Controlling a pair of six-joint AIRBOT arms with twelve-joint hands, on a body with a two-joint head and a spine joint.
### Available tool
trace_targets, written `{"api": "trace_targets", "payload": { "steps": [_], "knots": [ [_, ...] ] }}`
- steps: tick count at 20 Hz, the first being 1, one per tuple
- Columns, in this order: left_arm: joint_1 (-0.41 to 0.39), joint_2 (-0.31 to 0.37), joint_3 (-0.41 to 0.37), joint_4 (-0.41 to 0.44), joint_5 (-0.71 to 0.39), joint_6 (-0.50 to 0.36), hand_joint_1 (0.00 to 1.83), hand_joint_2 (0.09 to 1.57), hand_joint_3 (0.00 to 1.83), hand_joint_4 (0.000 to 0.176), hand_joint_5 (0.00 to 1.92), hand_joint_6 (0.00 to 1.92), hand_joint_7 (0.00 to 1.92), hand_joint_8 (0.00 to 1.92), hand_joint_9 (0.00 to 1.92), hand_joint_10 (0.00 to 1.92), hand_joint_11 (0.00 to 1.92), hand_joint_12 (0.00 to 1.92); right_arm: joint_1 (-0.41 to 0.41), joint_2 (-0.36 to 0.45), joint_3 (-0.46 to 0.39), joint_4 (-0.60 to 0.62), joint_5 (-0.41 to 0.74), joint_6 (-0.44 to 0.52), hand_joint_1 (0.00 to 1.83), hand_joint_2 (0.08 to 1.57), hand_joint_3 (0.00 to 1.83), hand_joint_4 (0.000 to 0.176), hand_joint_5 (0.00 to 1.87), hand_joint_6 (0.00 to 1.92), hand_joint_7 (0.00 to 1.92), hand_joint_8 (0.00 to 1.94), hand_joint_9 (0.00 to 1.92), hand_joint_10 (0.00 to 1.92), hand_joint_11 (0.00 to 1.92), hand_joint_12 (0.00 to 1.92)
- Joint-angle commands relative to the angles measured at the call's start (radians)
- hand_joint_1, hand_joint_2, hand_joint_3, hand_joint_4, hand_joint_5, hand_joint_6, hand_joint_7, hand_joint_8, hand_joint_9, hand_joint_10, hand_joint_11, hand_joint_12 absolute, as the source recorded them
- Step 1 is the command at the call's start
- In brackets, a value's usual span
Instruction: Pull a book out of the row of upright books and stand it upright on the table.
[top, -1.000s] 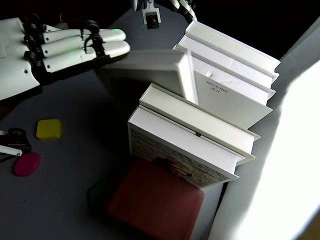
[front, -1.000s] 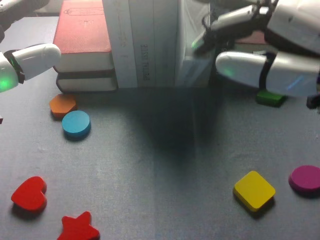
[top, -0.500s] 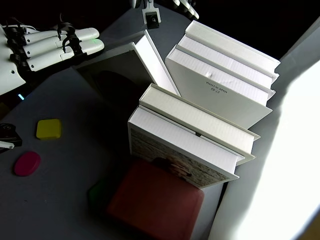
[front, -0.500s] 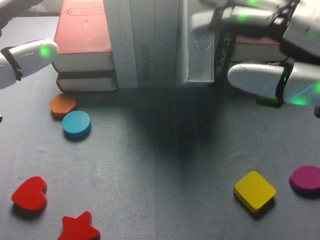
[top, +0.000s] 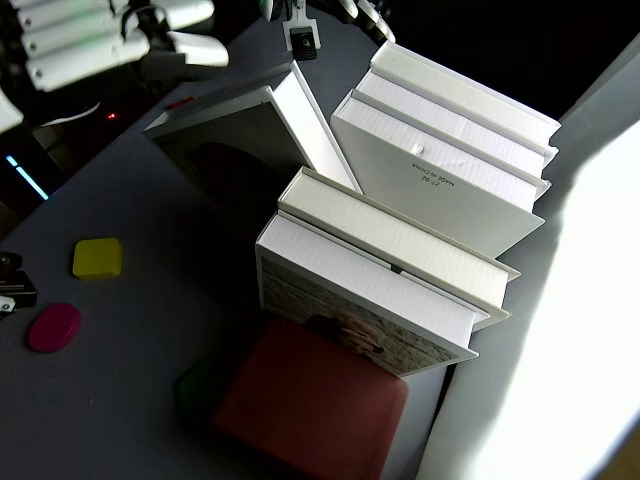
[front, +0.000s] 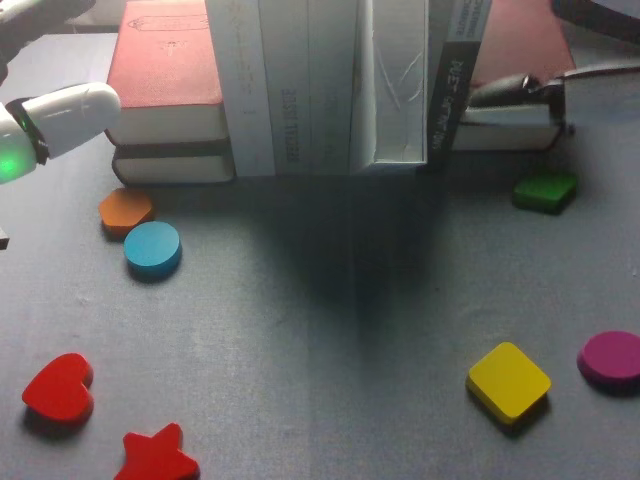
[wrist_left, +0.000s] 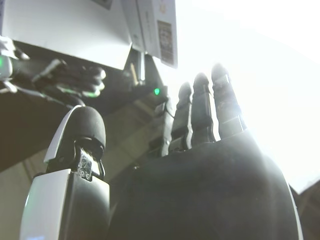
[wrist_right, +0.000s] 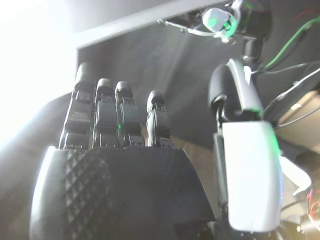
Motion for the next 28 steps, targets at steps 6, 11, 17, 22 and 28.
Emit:
{"api": "trace_targets", "payload": {
  "steps": [6,11,17,22,28],
  "knots": [
    [0.002,-0.002,0.006,-0.048,-0.121,-0.007,0.48,1.35,0.00,0.000,0.15,0.00,0.04,0.00,0.04,0.00,0.00,0.20,0.234,-0.004,-0.057,-0.452,-0.212,0.169,1.41,0.96,0.00,0.135,0.00,0.00,0.00,0.00,0.00,0.00,0.00,0.03],
    [0.004,-0.004,0.010,-0.061,-0.119,-0.007,0.48,1.35,0.00,0.000,0.16,0.00,0.05,0.00,0.04,0.00,0.00,0.31,0.367,-0.053,-0.078,-1.088,-0.264,0.578,1.24,1.00,0.00,0.128,0.00,0.00,0.00,0.00,0.00,0.00,0.04,0.02],
    [0.005,-0.012,0.012,-0.063,-0.118,-0.010,0.46,1.34,0.00,0.007,0.16,0.00,0.04,0.00,0.04,0.00,0.00,0.24,0.324,-0.174,-0.018,-1.398,-0.267,0.824,1.37,0.94,0.01,0.018,0.26,0.05,0.28,0.00,0.20,0.16,0.00,0.99],
    [0.007,-0.018,0.015,-0.064,-0.117,-0.015,0.41,1.36,0.00,0.000,0.15,0.00,0.04,0.00,0.04,0.01,0.00,0.22,0.302,-0.212,-0.009,-1.481,-0.262,0.881,1.38,1.11,0.01,0.000,0.93,0.98,1.05,0.98,0.85,1.29,0.71,1.60],
    [0.014,-0.021,0.016,-0.069,-0.122,-0.016,0.39,1.36,0.00,0.002,0.17,0.00,0.07,0.00,0.08,0.01,0.00,0.37,0.360,-0.131,-0.089,-1.376,-0.165,0.786,1.36,1.17,0.01,0.000,0.83,1.19,0.92,1.23,0.71,1.40,0.46,1.75]
  ]
}}
